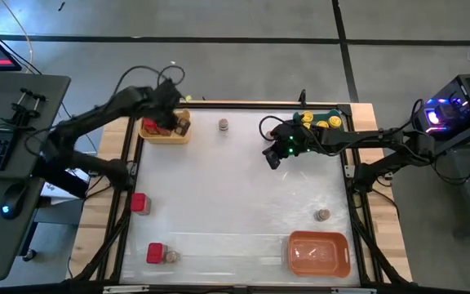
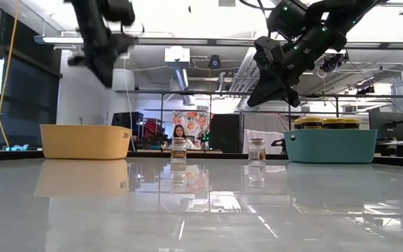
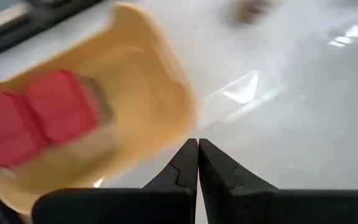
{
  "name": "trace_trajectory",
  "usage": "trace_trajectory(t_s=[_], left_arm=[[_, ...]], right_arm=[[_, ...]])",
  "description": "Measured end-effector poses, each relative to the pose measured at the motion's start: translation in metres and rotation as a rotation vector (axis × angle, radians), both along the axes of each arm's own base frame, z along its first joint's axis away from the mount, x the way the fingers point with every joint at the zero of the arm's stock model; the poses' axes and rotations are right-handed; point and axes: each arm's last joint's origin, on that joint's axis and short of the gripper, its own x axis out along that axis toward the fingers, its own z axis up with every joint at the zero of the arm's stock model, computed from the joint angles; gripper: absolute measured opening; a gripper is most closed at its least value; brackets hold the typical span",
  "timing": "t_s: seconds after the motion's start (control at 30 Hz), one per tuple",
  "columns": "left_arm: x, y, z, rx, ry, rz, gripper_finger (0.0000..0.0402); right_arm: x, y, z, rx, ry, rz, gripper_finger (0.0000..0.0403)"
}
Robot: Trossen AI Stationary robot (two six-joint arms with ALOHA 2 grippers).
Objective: Sort spices by type
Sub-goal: Put the top red seasoning can into the yellow bin
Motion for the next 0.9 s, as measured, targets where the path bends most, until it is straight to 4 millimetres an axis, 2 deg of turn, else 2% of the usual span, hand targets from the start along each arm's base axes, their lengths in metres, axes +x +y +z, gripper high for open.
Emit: trace_trajectory(t_s=[0.1, 0.2, 0.37, 0.47, 0.6, 0.7, 0.8, 0.9], left_arm=[[0.001, -0.039, 0.014, 0.001, -0.039, -0.099, 0.0], [-0.001, -0.071, 0.019, -0.015, -0.028, -0.213, 0.0], [-0.014, -0.107, 0.015, -0.143, 0.154, -0.373, 0.0], [-0.024, -0.121, 0.0, -0.307, 0.282, -0.434, 0.0], [-0.032, -0.133, -0.041, -0.537, 0.382, -0.386, 0.0], [-0.039, -0.139, -0.071, -0.602, 0.5, -0.306, 0.0], [-0.047, -0.14, -0.08, -0.619, 0.603, -0.248, 0.0], [-0.047, -0.142, -0.079, -0.616, 0.581, -0.247, 0.0]], right_arm=[[-0.001, -0.002, 0.0, 0.001, 0.0, -0.005, 0.0], [-0.001, -0.004, 0.0, 0.001, 0.001, -0.011, 0.0], [-0.002, -0.007, 0.0, 0.005, 0.002, -0.021, 0.0], [-0.003, -0.008, 0.0, -0.005, 0.002, -0.007, 0.0], [-0.004, -0.011, 0.0, -0.013, 0.003, -0.007, 0.0], [-0.004, -0.013, 0.0, -0.018, 0.004, -0.011, 0.0], [-0.005, -0.015, 0.0, -0.017, 0.004, -0.017, 0.0], [-0.005, -0.017, 0.0, -0.016, 0.003, -0.019, 0.0]])
